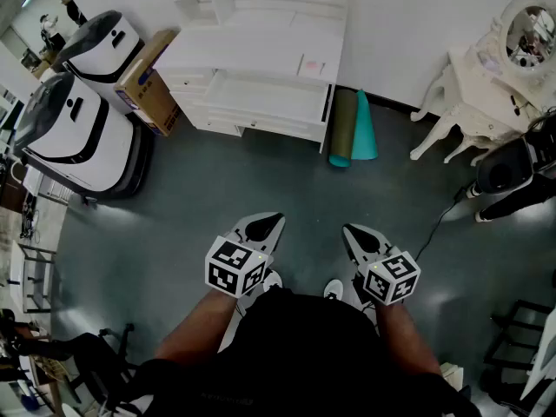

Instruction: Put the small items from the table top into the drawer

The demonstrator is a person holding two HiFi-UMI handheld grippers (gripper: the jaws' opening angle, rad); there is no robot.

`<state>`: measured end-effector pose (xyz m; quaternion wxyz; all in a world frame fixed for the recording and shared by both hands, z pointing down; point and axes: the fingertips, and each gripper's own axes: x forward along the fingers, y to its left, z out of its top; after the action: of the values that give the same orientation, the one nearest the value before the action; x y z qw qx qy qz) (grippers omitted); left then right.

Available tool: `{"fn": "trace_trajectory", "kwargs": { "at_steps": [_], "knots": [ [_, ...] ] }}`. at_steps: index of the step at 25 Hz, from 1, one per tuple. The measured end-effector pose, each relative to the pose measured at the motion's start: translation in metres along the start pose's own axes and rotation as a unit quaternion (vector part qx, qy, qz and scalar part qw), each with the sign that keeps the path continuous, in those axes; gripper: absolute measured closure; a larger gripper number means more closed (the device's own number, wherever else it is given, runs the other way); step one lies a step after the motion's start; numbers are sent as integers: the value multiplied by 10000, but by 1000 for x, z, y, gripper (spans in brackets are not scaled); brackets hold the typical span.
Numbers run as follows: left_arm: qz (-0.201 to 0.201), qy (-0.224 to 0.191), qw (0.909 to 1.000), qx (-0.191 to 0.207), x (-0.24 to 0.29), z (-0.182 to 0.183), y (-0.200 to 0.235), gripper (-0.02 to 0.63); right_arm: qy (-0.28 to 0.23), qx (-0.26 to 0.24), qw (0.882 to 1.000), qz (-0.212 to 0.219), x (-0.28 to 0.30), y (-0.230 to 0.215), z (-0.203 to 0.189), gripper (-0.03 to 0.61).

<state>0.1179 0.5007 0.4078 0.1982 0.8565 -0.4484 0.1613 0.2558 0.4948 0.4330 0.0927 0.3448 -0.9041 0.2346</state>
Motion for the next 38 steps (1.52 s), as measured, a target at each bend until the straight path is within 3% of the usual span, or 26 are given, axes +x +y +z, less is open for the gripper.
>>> {"fn": "trace_trajectory", "kwargs": {
  "at_steps": [13, 19, 38],
  "knots": [
    [8, -63, 9999, -91, 2, 2, -4, 603, 32, -29, 10000, 46, -2, -1, -1, 552],
    [5, 26, 9999, -116, 2, -2, -4, 603, -57, 416, 9990, 142, -2, -2, 0, 551],
    [-126, 191, 9996, -149, -14, -20, 24, 603, -44, 103, 9999, 23, 26, 28, -1, 549]
  ]
}}
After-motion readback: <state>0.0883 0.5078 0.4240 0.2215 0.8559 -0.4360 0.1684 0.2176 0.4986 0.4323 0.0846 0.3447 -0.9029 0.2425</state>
